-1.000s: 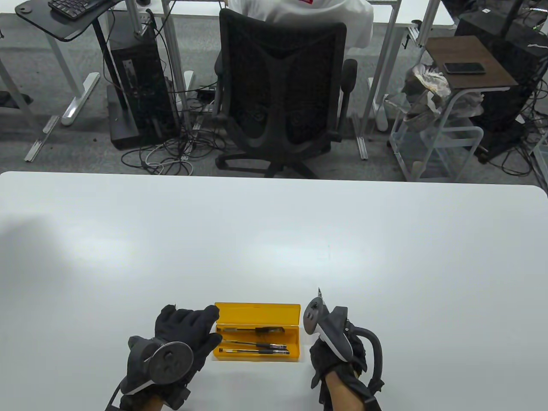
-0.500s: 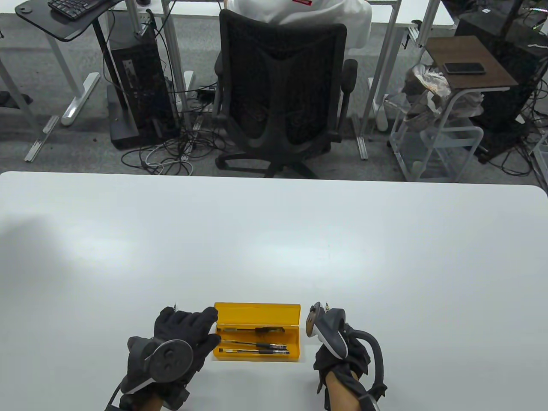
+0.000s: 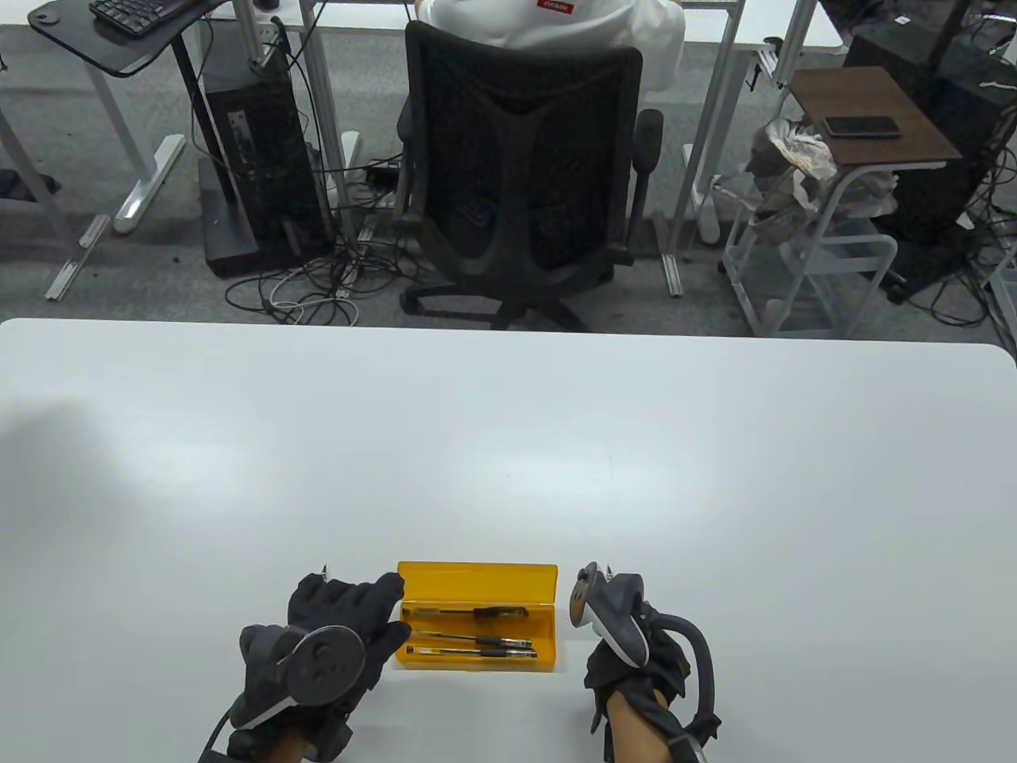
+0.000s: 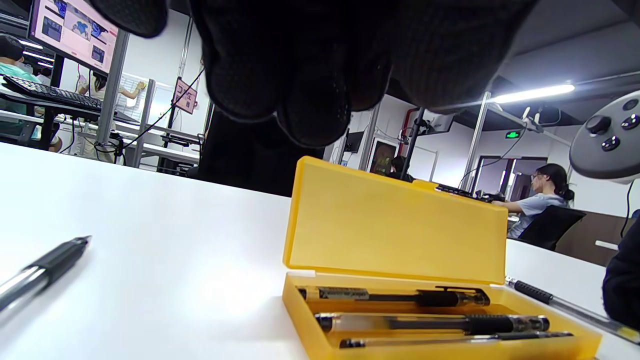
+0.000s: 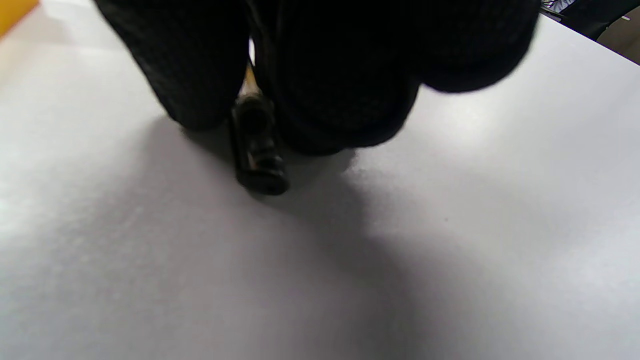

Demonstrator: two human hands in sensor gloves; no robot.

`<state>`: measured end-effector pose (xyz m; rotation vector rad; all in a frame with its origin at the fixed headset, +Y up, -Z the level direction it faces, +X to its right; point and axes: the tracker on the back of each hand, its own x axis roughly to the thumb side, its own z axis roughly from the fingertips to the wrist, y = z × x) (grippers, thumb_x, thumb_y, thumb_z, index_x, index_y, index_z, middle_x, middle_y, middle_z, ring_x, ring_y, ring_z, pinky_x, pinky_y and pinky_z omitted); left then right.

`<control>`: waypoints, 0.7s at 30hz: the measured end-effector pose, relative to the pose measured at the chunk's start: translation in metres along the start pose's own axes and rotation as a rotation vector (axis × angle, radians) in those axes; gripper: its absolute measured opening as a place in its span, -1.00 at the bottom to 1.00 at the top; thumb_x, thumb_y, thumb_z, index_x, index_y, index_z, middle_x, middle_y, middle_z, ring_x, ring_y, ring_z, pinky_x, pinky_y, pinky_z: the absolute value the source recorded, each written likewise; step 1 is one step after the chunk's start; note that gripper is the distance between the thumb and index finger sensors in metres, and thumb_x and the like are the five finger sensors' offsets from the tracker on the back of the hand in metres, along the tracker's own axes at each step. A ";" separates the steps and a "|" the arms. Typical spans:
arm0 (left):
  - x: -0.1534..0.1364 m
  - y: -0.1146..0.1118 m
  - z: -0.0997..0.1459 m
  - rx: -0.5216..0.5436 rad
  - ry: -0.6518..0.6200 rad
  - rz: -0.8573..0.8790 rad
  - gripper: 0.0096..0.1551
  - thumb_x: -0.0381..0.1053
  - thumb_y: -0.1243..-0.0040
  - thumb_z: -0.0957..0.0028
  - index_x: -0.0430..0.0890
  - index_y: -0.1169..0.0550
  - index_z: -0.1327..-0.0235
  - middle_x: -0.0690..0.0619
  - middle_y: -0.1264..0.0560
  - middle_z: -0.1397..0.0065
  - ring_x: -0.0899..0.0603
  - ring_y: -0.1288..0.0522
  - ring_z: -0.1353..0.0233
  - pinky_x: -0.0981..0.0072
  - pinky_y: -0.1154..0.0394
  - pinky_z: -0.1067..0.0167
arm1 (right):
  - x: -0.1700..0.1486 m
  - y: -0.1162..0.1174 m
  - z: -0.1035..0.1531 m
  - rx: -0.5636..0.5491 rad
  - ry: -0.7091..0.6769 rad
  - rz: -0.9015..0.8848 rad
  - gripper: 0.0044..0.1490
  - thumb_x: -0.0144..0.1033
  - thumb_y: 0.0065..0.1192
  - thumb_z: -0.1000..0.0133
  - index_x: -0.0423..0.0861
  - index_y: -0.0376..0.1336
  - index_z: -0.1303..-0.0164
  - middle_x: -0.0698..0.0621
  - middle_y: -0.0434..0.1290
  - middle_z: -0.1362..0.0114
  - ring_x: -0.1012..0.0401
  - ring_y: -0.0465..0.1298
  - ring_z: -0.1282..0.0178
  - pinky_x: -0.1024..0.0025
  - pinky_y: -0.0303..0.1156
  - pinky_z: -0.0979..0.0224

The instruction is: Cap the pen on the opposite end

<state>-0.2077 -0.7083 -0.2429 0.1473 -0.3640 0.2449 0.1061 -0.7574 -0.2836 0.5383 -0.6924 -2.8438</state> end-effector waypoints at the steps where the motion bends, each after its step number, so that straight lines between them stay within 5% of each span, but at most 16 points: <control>1: 0.000 -0.001 0.000 -0.005 0.004 -0.004 -0.29 0.11 -0.32 -0.08 -0.16 -0.48 -0.46 -0.17 -0.60 -0.36 -0.31 -0.50 -0.32 -0.53 -0.12 -0.39 | 0.000 0.000 0.000 0.001 -0.001 -0.002 -0.25 -0.12 0.51 0.06 -0.27 0.41 -0.25 -0.12 0.67 -0.04 0.18 0.68 0.26 0.21 0.60 0.14; 12: 0.016 -0.030 -0.017 -0.140 0.013 -0.211 -0.27 0.18 -0.31 -0.07 -0.07 -0.47 -0.49 -0.17 -0.63 -0.26 -0.31 -0.50 -0.26 -0.50 -0.13 -0.40 | 0.000 -0.004 0.002 -0.030 0.009 -0.010 -0.10 0.00 0.49 0.09 -0.30 0.36 -0.34 -0.16 0.65 -0.11 0.15 0.67 0.23 0.19 0.59 0.12; 17: 0.022 -0.051 -0.024 -0.227 0.012 -0.346 -0.23 0.22 -0.29 -0.07 -0.03 -0.42 -0.54 -0.17 -0.60 -0.28 -0.31 -0.47 -0.28 -0.50 -0.11 -0.41 | 0.005 -0.027 0.021 -0.265 -0.063 -0.057 -0.13 0.03 0.47 0.09 -0.25 0.38 -0.31 -0.12 0.65 -0.08 0.16 0.67 0.22 0.19 0.59 0.11; 21: 0.021 -0.060 -0.024 -0.281 0.026 -0.391 -0.17 0.24 -0.27 -0.06 -0.04 -0.37 -0.58 -0.18 -0.58 -0.30 -0.31 -0.45 -0.30 -0.51 -0.10 -0.41 | 0.025 -0.033 0.035 -0.329 -0.251 -0.172 -0.25 0.00 0.46 0.09 -0.17 0.44 -0.23 -0.06 0.67 -0.01 0.17 0.67 0.25 0.20 0.59 0.12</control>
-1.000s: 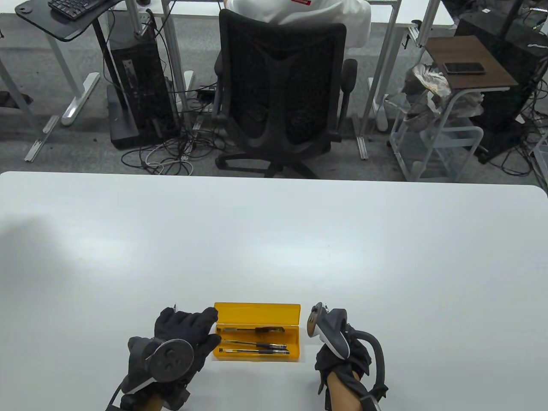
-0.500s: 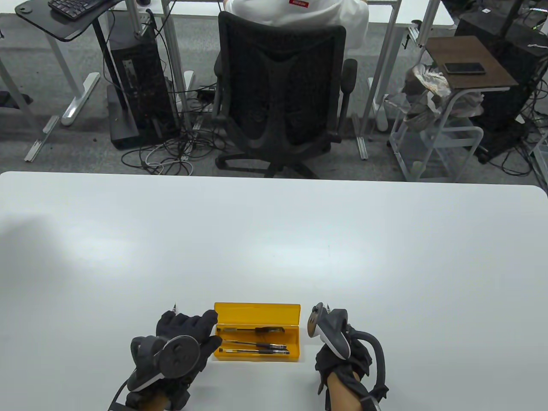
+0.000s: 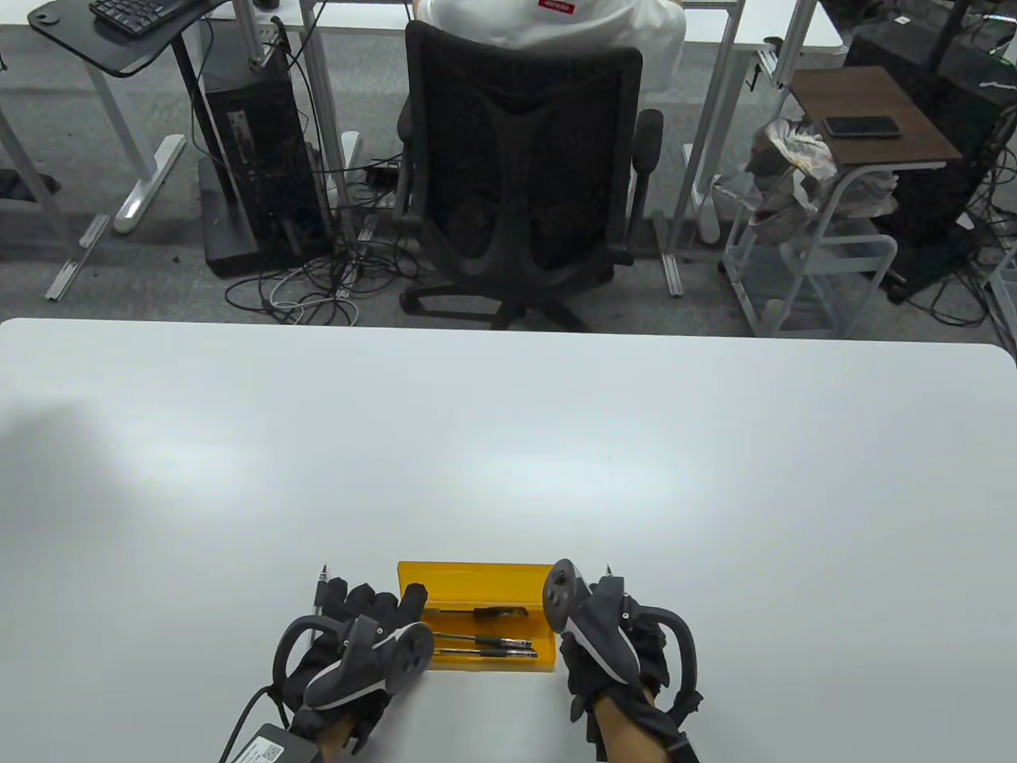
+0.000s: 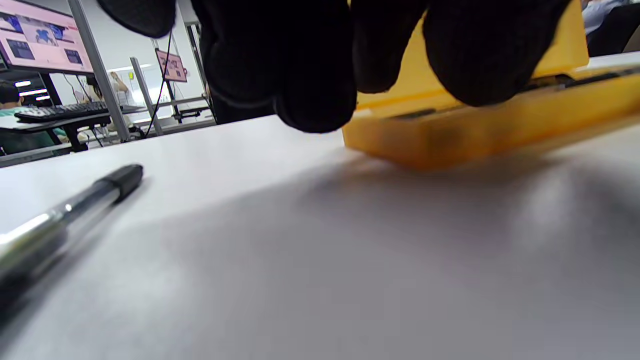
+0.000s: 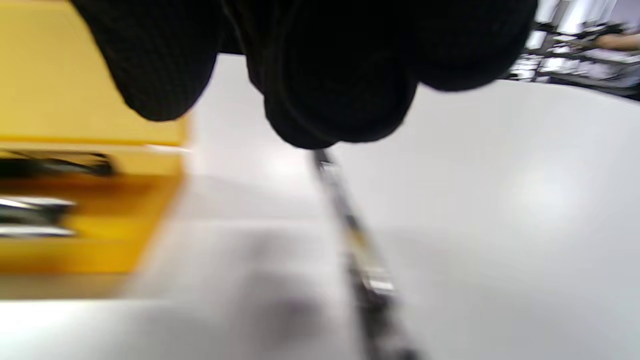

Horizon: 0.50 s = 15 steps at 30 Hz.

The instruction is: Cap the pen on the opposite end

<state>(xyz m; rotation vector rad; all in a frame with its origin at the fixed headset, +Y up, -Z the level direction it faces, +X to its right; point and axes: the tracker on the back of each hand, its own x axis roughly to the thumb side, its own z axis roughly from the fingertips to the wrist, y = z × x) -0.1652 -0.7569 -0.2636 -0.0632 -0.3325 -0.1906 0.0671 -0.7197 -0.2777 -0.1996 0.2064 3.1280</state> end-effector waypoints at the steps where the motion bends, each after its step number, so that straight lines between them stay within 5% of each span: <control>1: -0.001 -0.001 0.000 -0.006 0.005 0.013 -0.17 0.25 -0.25 -0.07 -0.03 -0.36 -0.59 -0.17 -0.58 -0.31 -0.31 -0.45 -0.30 -0.51 -0.10 -0.41 | 0.010 0.001 0.003 -0.004 -0.082 -0.017 -0.29 -0.02 0.45 0.08 -0.14 0.44 -0.22 -0.05 0.66 -0.02 0.18 0.67 0.23 0.19 0.59 0.10; 7: -0.009 -0.006 -0.003 -0.087 0.032 0.111 -0.14 0.26 -0.20 -0.08 0.00 -0.26 -0.63 -0.22 -0.48 -0.43 -0.36 -0.35 -0.39 -0.58 -0.02 -0.42 | 0.047 0.017 0.004 0.001 -0.342 0.021 -0.39 -0.09 0.41 0.08 0.03 0.46 -0.20 -0.01 0.59 -0.23 0.11 0.63 0.00 0.12 0.55 -0.10; 15: -0.012 -0.010 -0.004 -0.107 0.052 0.156 -0.15 0.27 -0.18 -0.08 0.03 -0.26 -0.62 -0.24 -0.45 -0.46 -0.38 -0.31 -0.41 -0.60 0.00 -0.41 | 0.058 0.041 -0.004 0.141 -0.349 0.115 -0.36 -0.11 0.27 0.02 0.03 0.39 -0.31 -0.08 0.40 -0.43 0.04 0.53 -0.15 0.07 0.48 -0.20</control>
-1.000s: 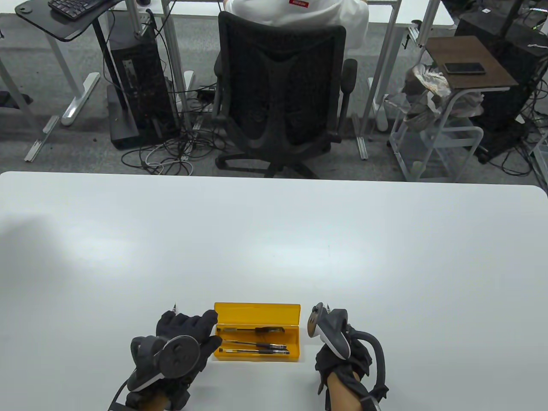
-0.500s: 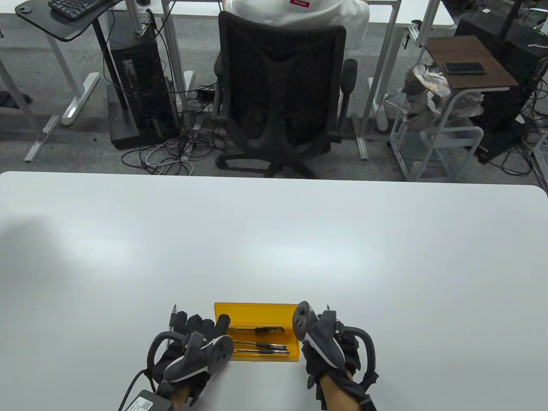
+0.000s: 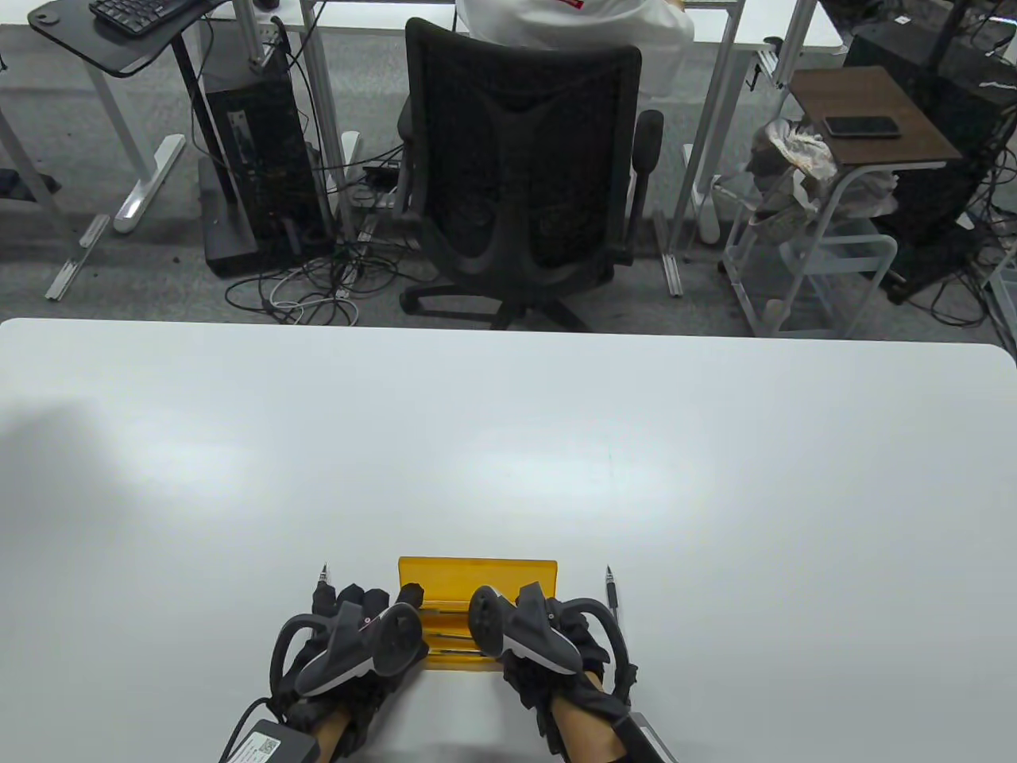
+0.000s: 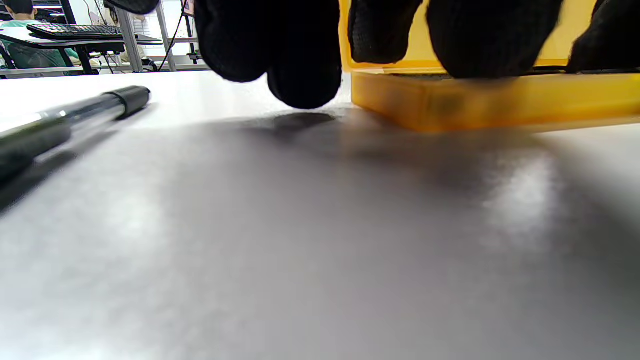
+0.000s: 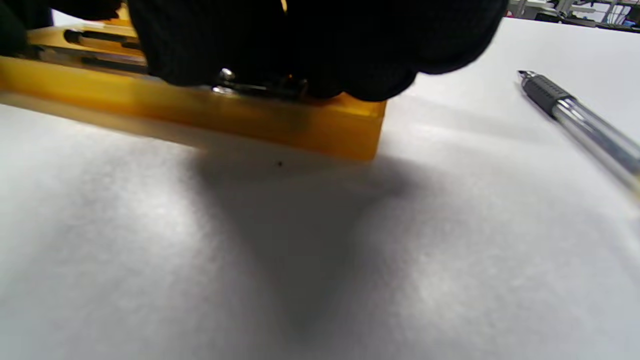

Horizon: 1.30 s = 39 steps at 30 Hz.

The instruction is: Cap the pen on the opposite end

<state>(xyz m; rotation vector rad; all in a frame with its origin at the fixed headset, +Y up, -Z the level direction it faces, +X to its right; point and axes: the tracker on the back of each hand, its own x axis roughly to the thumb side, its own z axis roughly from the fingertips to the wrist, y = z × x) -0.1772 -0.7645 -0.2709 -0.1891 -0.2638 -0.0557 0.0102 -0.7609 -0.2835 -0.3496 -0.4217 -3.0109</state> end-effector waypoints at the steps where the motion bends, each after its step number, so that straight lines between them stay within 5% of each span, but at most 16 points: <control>1: 0.000 0.000 0.000 -0.002 0.001 0.002 -0.15 0.27 -0.18 -0.08 0.03 -0.25 -0.62 -0.24 -0.45 -0.46 -0.38 -0.31 -0.42 -0.60 0.00 -0.41 | 0.000 0.001 0.000 0.009 0.002 0.005 -0.37 -0.13 0.26 0.01 0.05 0.38 -0.31 -0.08 0.38 -0.44 0.05 0.52 -0.15 0.08 0.48 -0.21; 11: -0.001 -0.002 -0.001 -0.008 0.009 0.032 -0.16 0.26 -0.19 -0.08 0.05 -0.25 -0.62 -0.24 -0.45 -0.46 -0.38 -0.32 -0.42 -0.60 0.01 -0.41 | -0.002 0.007 -0.003 0.055 0.009 -0.033 -0.40 -0.19 0.17 0.03 0.03 0.40 -0.25 -0.09 0.30 -0.45 0.04 0.49 -0.13 0.10 0.45 -0.22; 16: -0.002 -0.002 -0.001 -0.009 0.009 0.038 -0.16 0.26 -0.19 -0.08 0.05 -0.25 -0.61 -0.24 -0.44 -0.47 -0.38 -0.32 -0.42 -0.60 0.01 -0.42 | 0.002 0.009 0.000 -0.027 0.000 0.021 -0.43 -0.24 0.09 0.01 0.02 0.42 -0.20 -0.10 0.34 -0.41 0.05 0.52 -0.08 0.12 0.47 -0.17; 25: -0.003 -0.003 -0.001 0.001 0.010 0.057 -0.17 0.25 -0.21 -0.08 0.04 -0.26 -0.61 -0.24 -0.45 -0.46 -0.38 -0.32 -0.41 -0.60 0.00 -0.41 | -0.015 -0.016 0.011 -0.087 0.076 0.072 -0.44 -0.25 0.12 0.00 0.00 0.44 -0.19 -0.09 0.38 -0.40 0.05 0.52 -0.14 0.10 0.48 -0.18; 35: -0.006 0.015 0.010 0.115 -0.032 0.088 -0.28 0.23 -0.18 -0.09 -0.02 -0.44 -0.51 -0.19 -0.52 -0.40 -0.33 -0.39 -0.37 -0.57 -0.03 -0.42 | -0.048 -0.038 0.034 -0.277 0.157 -0.239 -0.44 -0.22 0.11 -0.01 0.00 0.45 -0.18 -0.13 0.45 -0.35 0.04 0.60 -0.08 0.15 0.53 -0.06; 39: -0.015 0.033 0.026 0.253 -0.027 0.427 -0.34 0.21 -0.24 -0.08 -0.09 -0.55 -0.39 -0.15 -0.60 -0.30 -0.30 -0.48 -0.29 -0.52 -0.12 -0.40 | -0.052 -0.044 0.040 -0.301 0.092 -0.472 -0.44 -0.24 0.09 -0.01 -0.04 0.44 -0.18 -0.16 0.46 -0.34 0.04 0.62 -0.06 0.18 0.54 -0.02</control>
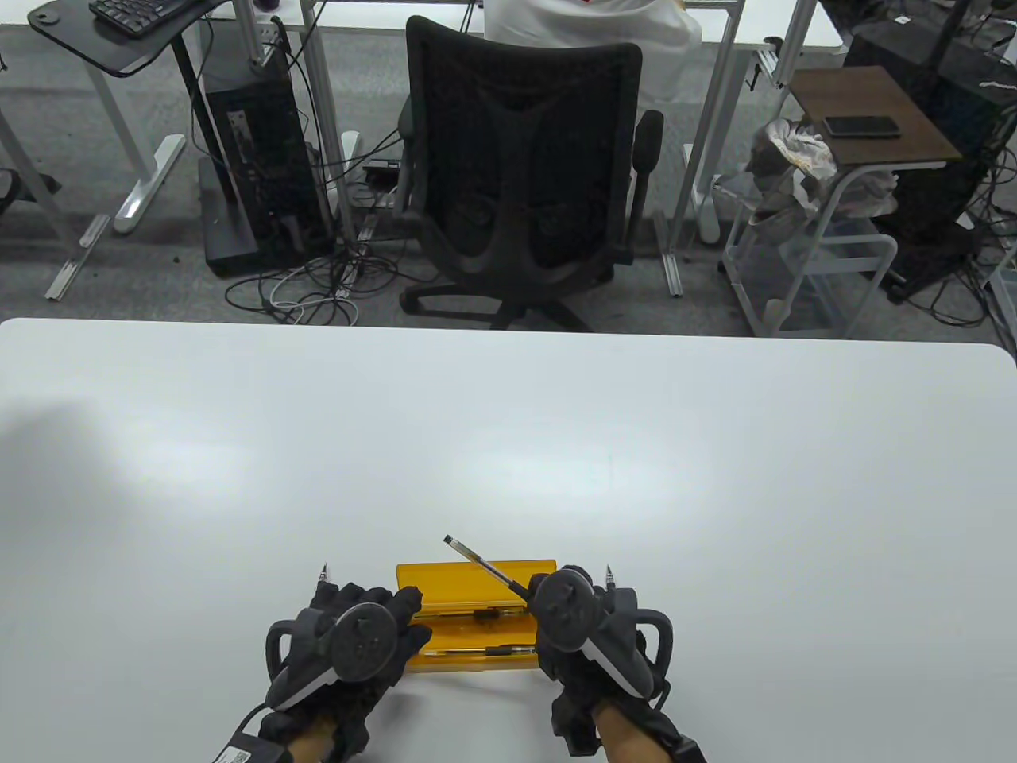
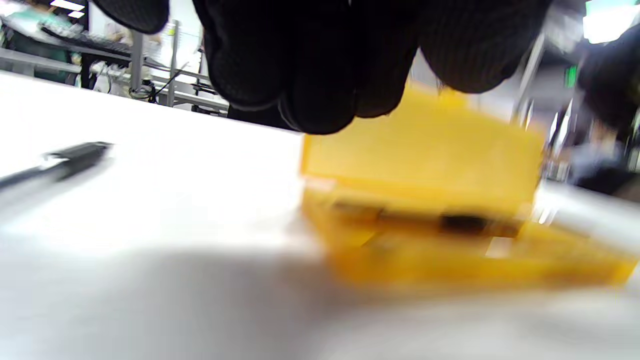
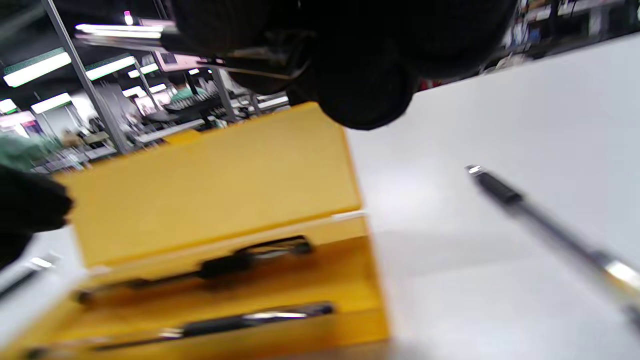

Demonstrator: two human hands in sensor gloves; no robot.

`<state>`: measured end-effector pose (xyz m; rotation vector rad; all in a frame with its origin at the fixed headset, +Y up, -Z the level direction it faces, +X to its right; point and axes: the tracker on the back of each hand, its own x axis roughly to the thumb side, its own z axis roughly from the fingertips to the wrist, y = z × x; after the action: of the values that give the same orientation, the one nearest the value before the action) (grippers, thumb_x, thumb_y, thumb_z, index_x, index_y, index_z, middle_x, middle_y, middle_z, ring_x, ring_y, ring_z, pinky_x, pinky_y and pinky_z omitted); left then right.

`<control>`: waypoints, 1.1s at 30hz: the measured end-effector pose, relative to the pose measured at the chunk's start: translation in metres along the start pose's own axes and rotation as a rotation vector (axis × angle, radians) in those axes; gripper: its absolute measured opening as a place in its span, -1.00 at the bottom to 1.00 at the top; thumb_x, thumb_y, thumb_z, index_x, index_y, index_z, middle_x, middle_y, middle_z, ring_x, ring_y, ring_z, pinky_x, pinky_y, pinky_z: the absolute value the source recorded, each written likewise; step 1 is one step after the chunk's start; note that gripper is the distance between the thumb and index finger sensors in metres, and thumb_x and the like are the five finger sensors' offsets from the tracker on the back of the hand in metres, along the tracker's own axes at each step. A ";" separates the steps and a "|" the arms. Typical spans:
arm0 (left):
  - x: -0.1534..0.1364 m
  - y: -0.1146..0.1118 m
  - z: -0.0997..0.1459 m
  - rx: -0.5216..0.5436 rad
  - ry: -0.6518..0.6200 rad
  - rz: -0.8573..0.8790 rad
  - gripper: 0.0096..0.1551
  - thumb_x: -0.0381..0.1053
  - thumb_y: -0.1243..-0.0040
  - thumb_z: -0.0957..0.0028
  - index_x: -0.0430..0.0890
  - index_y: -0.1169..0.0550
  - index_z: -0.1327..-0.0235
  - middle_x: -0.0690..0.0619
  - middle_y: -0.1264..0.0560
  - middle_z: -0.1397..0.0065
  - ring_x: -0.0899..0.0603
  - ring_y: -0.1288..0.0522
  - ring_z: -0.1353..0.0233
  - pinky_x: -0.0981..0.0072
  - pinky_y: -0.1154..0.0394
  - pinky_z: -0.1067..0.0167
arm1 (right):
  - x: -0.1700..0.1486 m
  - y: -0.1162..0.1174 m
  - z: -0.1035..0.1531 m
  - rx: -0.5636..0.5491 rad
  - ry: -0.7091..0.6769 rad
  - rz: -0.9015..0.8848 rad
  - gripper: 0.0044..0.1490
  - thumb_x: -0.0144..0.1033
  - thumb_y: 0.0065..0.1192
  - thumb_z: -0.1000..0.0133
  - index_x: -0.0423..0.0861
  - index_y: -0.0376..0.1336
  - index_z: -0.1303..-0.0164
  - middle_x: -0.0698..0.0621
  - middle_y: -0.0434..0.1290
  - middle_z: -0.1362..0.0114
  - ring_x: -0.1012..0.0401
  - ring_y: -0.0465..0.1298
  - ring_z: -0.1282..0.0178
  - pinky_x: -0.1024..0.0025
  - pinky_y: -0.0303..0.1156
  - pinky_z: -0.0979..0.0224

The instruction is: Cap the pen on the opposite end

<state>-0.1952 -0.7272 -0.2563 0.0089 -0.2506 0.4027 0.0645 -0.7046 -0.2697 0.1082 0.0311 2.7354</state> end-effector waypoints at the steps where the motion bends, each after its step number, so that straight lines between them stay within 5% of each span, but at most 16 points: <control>1: -0.001 0.003 0.002 0.019 0.013 0.101 -0.33 0.20 -0.25 -0.08 -0.10 -0.55 -0.39 -0.15 -0.60 -0.29 -0.30 -0.48 -0.29 -0.51 -0.13 -0.40 | 0.001 0.001 0.001 0.010 -0.009 -0.042 -0.44 -0.24 0.08 -0.02 -0.05 0.44 -0.19 -0.16 0.46 -0.34 0.03 0.62 -0.06 0.18 0.54 -0.01; 7: -0.011 0.005 0.013 0.033 0.094 0.923 -0.21 0.16 -0.31 -0.13 -0.09 -0.35 -0.58 -0.14 -0.46 -0.47 -0.29 -0.37 -0.42 -0.51 -0.04 -0.45 | 0.021 0.011 0.006 0.161 -0.213 -0.203 -0.44 -0.24 0.06 -0.02 -0.05 0.43 -0.18 -0.17 0.46 -0.33 0.04 0.64 -0.06 0.21 0.57 0.00; 11: -0.009 0.000 0.015 -0.054 0.060 1.138 -0.32 0.03 -0.32 -0.19 -0.04 -0.36 -0.56 -0.11 -0.43 -0.51 -0.27 -0.34 -0.46 -0.50 -0.03 -0.47 | 0.029 0.019 0.009 0.260 -0.225 -0.266 -0.43 -0.23 0.04 -0.01 -0.09 0.43 -0.17 -0.19 0.51 -0.29 0.02 0.67 -0.04 0.21 0.60 0.03; 15: -0.010 0.002 0.016 -0.035 0.047 1.151 -0.45 -0.03 -0.32 -0.16 0.05 -0.43 -0.42 -0.06 -0.48 -0.45 -0.24 -0.39 -0.42 -0.47 -0.08 -0.47 | 0.026 0.028 0.007 0.381 -0.204 -0.397 -0.40 -0.18 -0.01 -0.02 -0.14 0.39 -0.16 -0.18 0.61 -0.08 0.11 0.73 0.20 0.31 0.63 0.23; 19: -0.009 0.004 0.016 -0.029 0.020 1.148 -0.47 -0.03 -0.25 -0.19 0.12 -0.33 -0.40 -0.04 -0.50 -0.52 -0.19 -0.47 -0.43 -0.40 -0.14 -0.49 | 0.029 0.026 0.008 0.394 -0.204 -0.467 -0.41 -0.17 0.02 -0.03 -0.13 0.38 -0.18 -0.14 0.62 0.01 0.20 0.68 0.34 0.32 0.59 0.24; 23: -0.014 0.010 0.015 0.044 0.032 1.048 -0.43 0.01 -0.25 -0.18 0.03 -0.32 -0.42 -0.06 -0.62 -0.32 -0.13 -0.62 -0.24 -0.28 -0.24 -0.48 | 0.034 0.024 0.011 0.351 -0.188 -0.539 -0.40 -0.16 0.14 0.01 -0.14 0.45 -0.16 -0.11 0.65 0.08 0.21 0.68 0.36 0.31 0.59 0.25; 28: -0.012 0.027 0.015 0.215 0.032 0.765 -0.36 0.04 -0.23 -0.14 -0.21 -0.35 -0.38 -0.05 -0.70 -0.12 -0.06 -0.68 -0.01 -0.18 -0.35 -0.38 | 0.045 0.020 0.013 0.298 -0.129 -0.496 -0.40 -0.12 0.12 0.01 -0.19 0.50 -0.04 -0.08 0.68 0.21 0.28 0.67 0.48 0.38 0.61 0.35; 31: -0.046 0.052 0.020 0.439 0.160 0.690 -0.39 -0.01 -0.23 -0.17 -0.20 -0.32 -0.38 -0.09 -0.66 -0.18 -0.09 -0.65 0.01 -0.20 -0.33 -0.37 | 0.035 0.011 0.016 0.212 -0.087 -0.252 -0.40 -0.11 0.16 0.02 -0.21 0.51 -0.01 -0.05 0.68 0.24 0.30 0.68 0.49 0.40 0.62 0.35; 33: -0.071 0.055 0.025 0.452 0.185 0.708 -0.38 0.02 -0.26 -0.17 -0.21 -0.34 -0.39 -0.08 -0.68 -0.15 -0.08 -0.66 0.03 -0.20 -0.33 -0.37 | 0.021 0.005 0.010 0.165 -0.042 -0.303 -0.40 -0.07 0.18 0.00 -0.21 0.51 -0.01 -0.03 0.68 0.26 0.32 0.66 0.52 0.41 0.61 0.36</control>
<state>-0.2854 -0.7053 -0.2518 0.3331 0.0348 1.1526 0.0437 -0.7008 -0.2578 0.1910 0.2413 2.4242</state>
